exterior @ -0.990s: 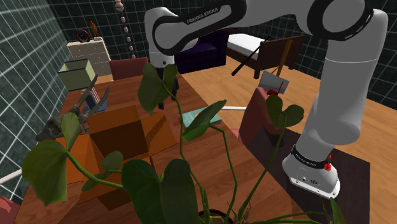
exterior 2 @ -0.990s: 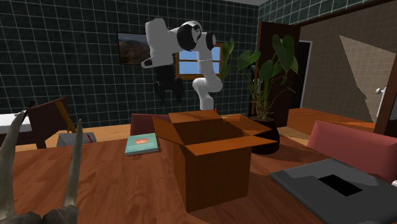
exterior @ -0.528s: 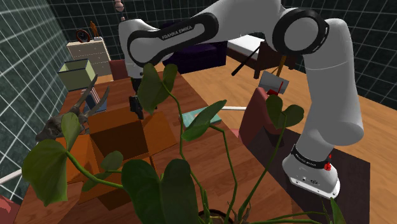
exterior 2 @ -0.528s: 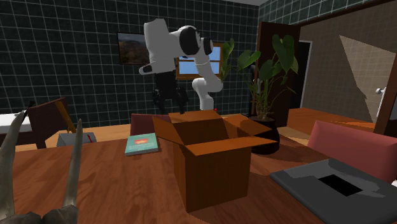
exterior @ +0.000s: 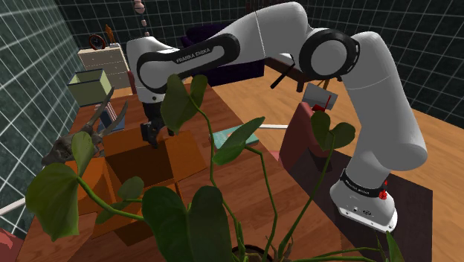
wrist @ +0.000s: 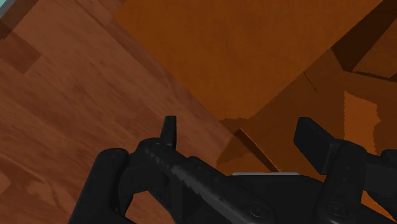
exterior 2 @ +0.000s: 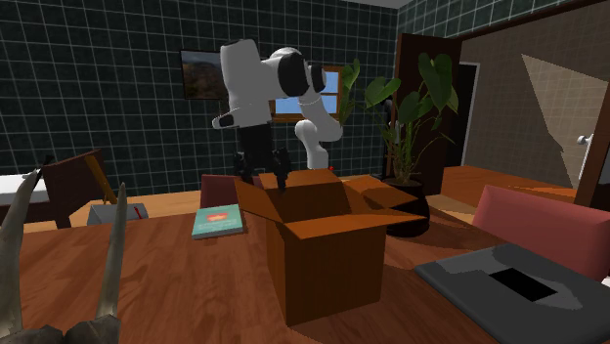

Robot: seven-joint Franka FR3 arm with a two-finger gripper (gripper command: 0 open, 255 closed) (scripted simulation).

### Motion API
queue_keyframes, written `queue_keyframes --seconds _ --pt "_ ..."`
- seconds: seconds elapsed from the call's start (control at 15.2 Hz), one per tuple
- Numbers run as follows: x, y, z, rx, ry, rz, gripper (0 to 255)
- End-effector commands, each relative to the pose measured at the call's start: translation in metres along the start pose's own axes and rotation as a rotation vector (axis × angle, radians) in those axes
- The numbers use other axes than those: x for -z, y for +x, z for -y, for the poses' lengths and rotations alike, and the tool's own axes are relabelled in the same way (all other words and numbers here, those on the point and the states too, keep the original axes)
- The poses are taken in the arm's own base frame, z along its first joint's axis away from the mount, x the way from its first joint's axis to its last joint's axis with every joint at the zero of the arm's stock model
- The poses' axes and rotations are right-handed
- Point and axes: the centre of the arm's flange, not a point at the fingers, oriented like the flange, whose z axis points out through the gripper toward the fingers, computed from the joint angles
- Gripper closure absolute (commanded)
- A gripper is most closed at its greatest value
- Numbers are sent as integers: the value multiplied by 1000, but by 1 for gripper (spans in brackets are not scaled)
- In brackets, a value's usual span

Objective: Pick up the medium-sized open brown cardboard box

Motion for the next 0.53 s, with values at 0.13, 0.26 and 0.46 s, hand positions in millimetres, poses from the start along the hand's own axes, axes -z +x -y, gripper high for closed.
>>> queue_keyframes --seconds 0.13,0.26,0.46 --pt "-19 1 -2 0 0 -1 0" --pt "-19 1 -2 0 0 -1 255" --pt "-19 1 -2 0 0 -1 255"
